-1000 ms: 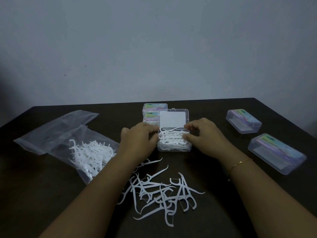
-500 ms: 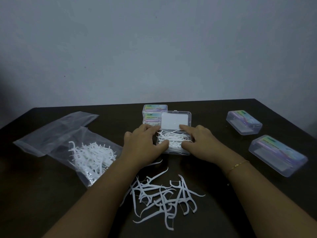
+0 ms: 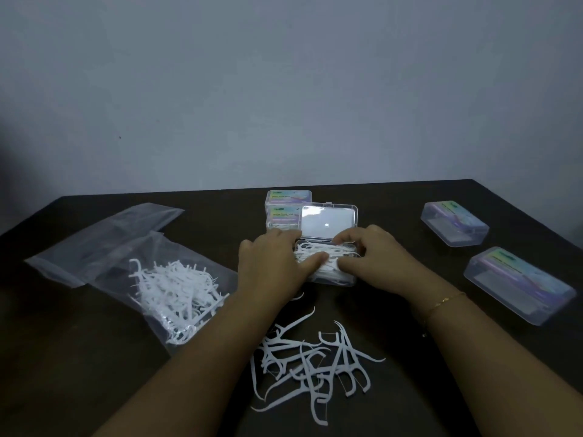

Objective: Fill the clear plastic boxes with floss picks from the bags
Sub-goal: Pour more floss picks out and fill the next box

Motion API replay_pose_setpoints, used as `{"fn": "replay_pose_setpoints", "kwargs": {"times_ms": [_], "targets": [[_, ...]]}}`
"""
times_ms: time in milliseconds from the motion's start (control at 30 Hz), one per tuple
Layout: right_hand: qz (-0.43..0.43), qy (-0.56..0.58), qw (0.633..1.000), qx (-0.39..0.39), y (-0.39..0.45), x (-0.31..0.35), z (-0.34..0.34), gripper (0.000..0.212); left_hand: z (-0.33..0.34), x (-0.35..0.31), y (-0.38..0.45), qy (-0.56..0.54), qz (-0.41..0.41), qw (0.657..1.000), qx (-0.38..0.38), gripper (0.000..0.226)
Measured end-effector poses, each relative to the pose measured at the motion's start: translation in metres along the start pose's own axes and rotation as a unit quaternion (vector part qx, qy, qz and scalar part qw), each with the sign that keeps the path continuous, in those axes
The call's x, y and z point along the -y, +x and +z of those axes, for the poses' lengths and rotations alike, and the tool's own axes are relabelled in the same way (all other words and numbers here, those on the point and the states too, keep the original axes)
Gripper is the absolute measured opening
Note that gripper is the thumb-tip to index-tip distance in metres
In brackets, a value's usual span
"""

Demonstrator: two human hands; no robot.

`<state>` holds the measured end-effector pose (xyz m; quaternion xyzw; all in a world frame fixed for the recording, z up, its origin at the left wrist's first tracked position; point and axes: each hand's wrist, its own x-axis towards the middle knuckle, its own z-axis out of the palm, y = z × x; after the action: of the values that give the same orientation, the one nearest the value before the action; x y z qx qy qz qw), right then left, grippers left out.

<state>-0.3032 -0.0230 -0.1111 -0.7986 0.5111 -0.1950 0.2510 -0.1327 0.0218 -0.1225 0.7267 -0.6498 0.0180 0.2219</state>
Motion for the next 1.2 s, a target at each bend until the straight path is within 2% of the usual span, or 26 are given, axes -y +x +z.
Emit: {"fn": "replay_pose_setpoints", "kwargs": {"times_ms": [167, 267, 367, 500, 667, 933, 1033, 1200], "targets": [[0.006, 0.0, 1.0, -0.018, -0.002, 0.003, -0.005, 0.019, -0.005, 0.003, 0.0, 0.009, -0.018, 1.0, -0.015, 0.074], [0.018, 0.039, 0.999, -0.017, -0.003, 0.002, -0.011, 0.015, -0.011, 0.006, 0.003, -0.01, -0.046, 0.999, 0.007, 0.077], [0.044, 0.073, 0.996, -0.014, -0.005, 0.002, -0.018, 0.005, -0.02, 0.008, 0.002, -0.015, -0.064, 0.998, 0.024, 0.059], [0.107, 0.082, 0.991, -0.028, -0.007, 0.003, -0.027, 0.015, -0.027, 0.01, 0.0, -0.015, -0.077, 0.996, 0.032, 0.024], [0.151, 0.077, 0.985, 0.024, -0.01, 0.007, -0.029, 0.02, -0.021, 0.012, 0.001, -0.041, -0.08, 0.995, 0.04, 0.038], [0.111, 0.088, 0.989, 0.044, -0.015, 0.013, -0.028, 0.011, -0.019, 0.007, 0.001, -0.081, -0.041, 0.992, 0.087, 0.024], [0.116, 0.093, 0.988, 0.035, -0.014, 0.012, -0.029, 0.012, -0.021, 0.005, 0.001, -0.097, -0.037, 0.991, 0.084, 0.023], [0.138, 0.093, 0.986, 0.01, -0.012, 0.008, -0.029, 0.014, -0.018, 0.009, -0.001, -0.037, -0.014, 0.992, 0.122, 0.057]]}}
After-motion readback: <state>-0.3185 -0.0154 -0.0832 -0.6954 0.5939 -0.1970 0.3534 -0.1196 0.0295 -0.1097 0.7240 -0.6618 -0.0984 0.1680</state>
